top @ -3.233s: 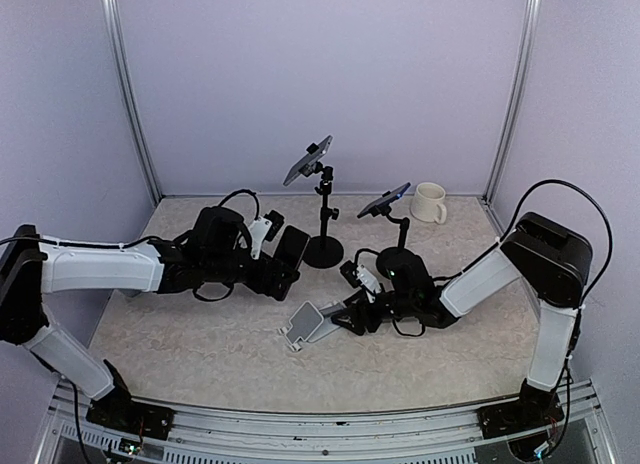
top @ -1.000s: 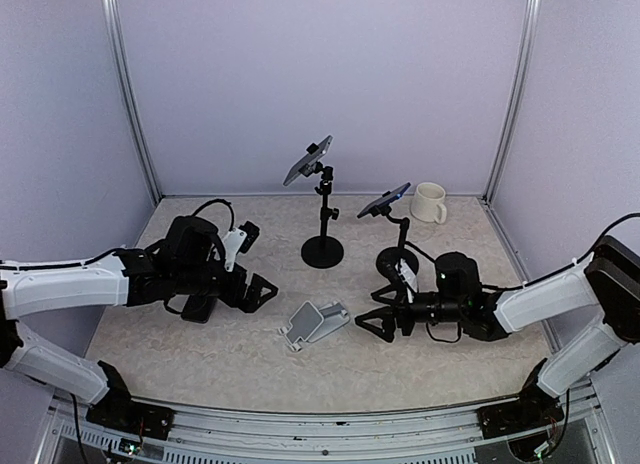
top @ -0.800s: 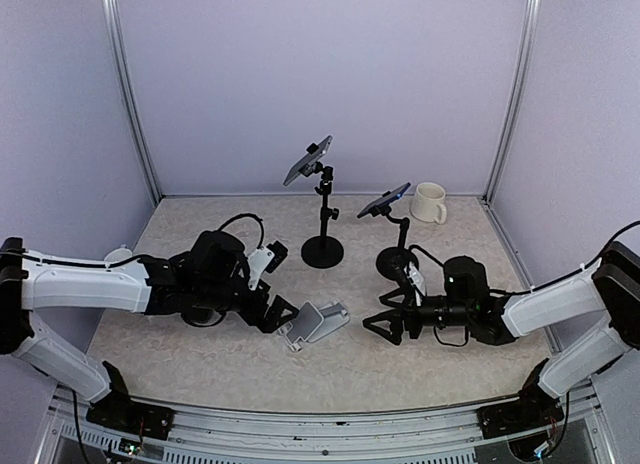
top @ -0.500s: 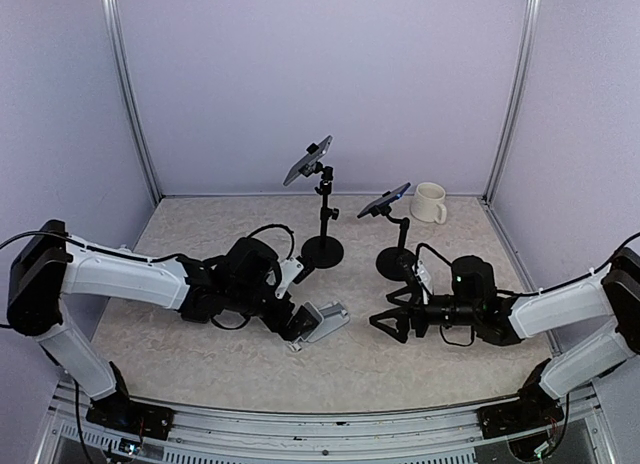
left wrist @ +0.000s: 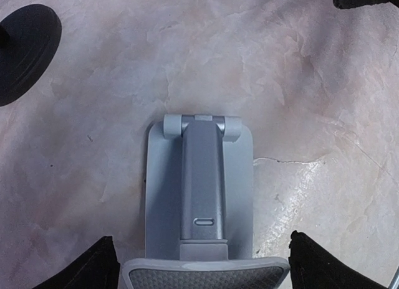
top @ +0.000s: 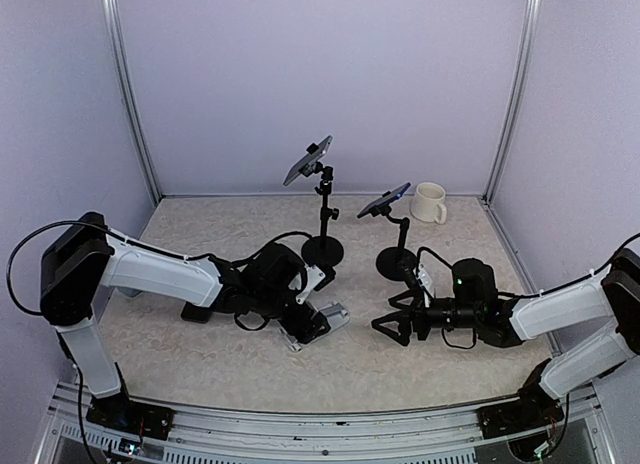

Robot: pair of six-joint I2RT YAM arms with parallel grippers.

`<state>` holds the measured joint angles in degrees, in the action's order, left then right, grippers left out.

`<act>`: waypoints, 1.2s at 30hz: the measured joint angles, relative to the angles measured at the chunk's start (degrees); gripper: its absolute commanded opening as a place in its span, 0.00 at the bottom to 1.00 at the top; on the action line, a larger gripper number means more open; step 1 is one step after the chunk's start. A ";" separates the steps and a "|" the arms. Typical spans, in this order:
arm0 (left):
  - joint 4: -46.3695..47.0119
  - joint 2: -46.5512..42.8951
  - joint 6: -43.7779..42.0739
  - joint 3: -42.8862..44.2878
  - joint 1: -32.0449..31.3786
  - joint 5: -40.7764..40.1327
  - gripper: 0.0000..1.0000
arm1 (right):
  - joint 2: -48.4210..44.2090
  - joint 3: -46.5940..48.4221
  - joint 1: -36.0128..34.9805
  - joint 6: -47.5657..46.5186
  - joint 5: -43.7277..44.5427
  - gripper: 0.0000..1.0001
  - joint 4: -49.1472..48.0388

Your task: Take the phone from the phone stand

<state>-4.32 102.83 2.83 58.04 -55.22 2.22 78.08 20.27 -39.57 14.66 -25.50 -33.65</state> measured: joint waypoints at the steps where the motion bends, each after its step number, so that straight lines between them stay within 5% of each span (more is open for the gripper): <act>1: -0.35 0.52 -0.15 0.50 -0.02 -0.33 0.84 | 0.00 0.00 0.00 0.00 0.02 1.00 0.00; 10: -1.40 2.45 -0.52 2.14 -0.39 -3.93 0.53 | 0.00 0.00 0.02 -0.20 0.02 1.00 0.33; 19: -2.78 -4.48 1.84 -1.77 1.40 -5.79 0.45 | 0.61 0.02 0.55 -0.37 -0.24 1.00 0.31; 29: -4.70 -20.81 6.10 -7.91 21.70 -5.95 0.44 | 1.75 0.02 0.76 -0.28 -1.27 1.00 -0.37; 36: -7.61 -17.49 6.84 -2.73 33.59 -7.30 0.44 | 2.38 0.02 0.83 -0.22 -2.03 1.00 -1.40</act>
<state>-11.92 85.34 9.67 55.31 -21.63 -5.08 80.47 20.29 -38.74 14.44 -27.53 -35.05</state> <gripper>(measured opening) 0.674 0.999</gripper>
